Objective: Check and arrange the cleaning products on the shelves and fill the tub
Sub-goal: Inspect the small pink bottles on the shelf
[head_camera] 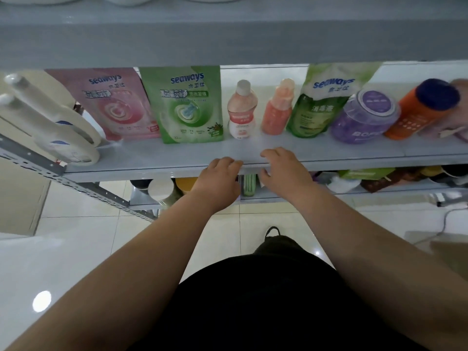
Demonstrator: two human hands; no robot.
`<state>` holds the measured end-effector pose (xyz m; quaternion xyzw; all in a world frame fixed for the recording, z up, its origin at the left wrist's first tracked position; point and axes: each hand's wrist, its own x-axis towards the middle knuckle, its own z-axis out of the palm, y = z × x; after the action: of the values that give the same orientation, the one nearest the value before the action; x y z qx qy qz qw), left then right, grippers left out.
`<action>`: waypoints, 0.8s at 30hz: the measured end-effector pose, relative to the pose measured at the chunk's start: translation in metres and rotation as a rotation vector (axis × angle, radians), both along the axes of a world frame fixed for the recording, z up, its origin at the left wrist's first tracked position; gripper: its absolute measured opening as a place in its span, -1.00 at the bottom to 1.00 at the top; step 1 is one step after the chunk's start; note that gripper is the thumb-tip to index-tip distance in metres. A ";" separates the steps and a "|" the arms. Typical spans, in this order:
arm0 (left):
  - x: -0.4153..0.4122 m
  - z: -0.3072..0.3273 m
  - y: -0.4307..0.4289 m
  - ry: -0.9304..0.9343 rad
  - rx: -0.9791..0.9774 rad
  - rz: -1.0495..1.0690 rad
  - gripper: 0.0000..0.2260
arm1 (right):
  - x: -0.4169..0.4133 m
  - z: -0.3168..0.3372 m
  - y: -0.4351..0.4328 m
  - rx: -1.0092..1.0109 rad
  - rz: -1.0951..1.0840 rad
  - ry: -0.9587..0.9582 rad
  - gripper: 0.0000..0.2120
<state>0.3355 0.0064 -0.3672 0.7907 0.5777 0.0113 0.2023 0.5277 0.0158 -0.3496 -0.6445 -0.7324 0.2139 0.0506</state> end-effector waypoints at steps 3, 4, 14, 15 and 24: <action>0.017 0.005 -0.005 -0.054 0.007 -0.020 -0.47 | 0.019 -0.001 -0.014 0.022 0.045 -0.082 -0.58; 0.023 0.006 -0.004 -0.069 0.017 -0.023 -0.47 | 0.025 0.000 -0.017 0.029 0.062 -0.105 -0.58; 0.116 0.077 0.073 -0.277 0.230 0.168 -0.42 | 0.095 0.021 0.012 0.063 0.224 -0.213 -0.63; 0.124 0.081 0.084 -0.278 0.223 0.227 -0.37 | 0.101 0.023 0.016 0.064 0.245 -0.219 -0.64; 0.154 0.076 0.126 -0.212 0.179 0.395 -0.73 | 0.126 0.025 0.035 0.021 0.360 -0.232 -0.62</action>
<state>0.4893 0.1327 -0.2916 0.6713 0.6935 0.1848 0.1850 0.6538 0.0507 -0.3243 -0.5230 -0.8388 0.1363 -0.0663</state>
